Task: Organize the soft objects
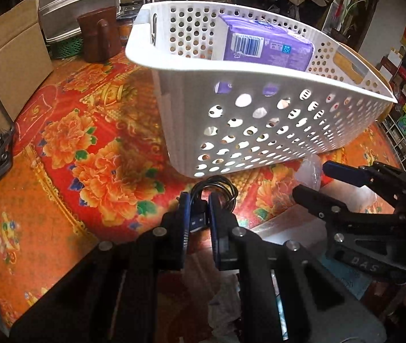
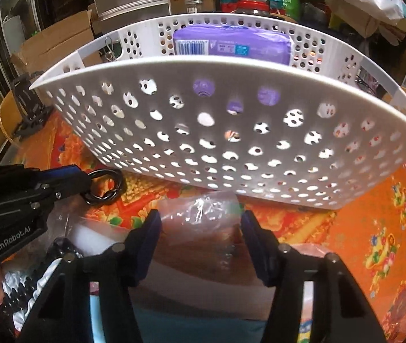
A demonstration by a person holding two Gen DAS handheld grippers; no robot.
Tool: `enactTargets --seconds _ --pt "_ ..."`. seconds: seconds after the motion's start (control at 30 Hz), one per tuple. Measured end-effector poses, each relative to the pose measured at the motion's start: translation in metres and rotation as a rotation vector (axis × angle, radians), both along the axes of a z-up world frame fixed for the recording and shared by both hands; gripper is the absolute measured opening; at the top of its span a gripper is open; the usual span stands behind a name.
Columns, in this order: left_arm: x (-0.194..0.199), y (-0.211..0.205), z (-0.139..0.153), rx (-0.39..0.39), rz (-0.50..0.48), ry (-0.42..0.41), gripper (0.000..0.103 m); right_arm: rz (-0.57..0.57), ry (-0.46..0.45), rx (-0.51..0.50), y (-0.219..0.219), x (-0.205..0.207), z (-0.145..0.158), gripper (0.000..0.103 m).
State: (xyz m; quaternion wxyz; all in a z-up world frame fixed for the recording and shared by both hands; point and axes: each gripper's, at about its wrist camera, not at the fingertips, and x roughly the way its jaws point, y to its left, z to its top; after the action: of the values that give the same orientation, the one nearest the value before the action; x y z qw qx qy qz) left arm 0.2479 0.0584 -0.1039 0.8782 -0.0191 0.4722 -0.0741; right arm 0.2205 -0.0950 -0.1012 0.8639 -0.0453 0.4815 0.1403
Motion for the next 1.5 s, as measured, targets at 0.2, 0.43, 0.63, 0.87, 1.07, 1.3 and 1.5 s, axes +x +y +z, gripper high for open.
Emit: enactTargets --seconds 0.2,0.43,0.63,0.87,1.07,1.3,1.5 --pt "0.0 0.0 -0.001 -0.002 -0.001 -0.003 0.012 0.001 -0.004 -0.04 0.009 0.0 -0.001 0.053" --pt "-0.005 0.002 0.003 -0.014 -0.001 -0.024 0.012 0.009 -0.029 -0.009 0.002 -0.017 0.005 0.024" --pt "-0.012 -0.001 0.011 -0.012 -0.007 -0.056 0.012 -0.003 -0.048 0.029 -0.016 -0.024 0.01 0.021" --pt "-0.017 -0.001 0.017 -0.019 -0.019 -0.08 0.011 -0.008 -0.09 0.062 -0.04 -0.036 0.024 0.019" --pt "-0.014 0.004 0.017 -0.007 -0.004 -0.059 0.011 -0.006 -0.09 0.085 -0.046 -0.04 0.027 0.019" --pt "0.008 0.001 -0.001 0.027 -0.049 0.07 0.047 0.015 -0.095 0.12 -0.046 -0.045 0.031 0.019" --pt "0.017 0.005 -0.006 0.022 -0.029 0.102 0.021 0.02 -0.103 0.138 -0.053 -0.047 0.035 0.019"
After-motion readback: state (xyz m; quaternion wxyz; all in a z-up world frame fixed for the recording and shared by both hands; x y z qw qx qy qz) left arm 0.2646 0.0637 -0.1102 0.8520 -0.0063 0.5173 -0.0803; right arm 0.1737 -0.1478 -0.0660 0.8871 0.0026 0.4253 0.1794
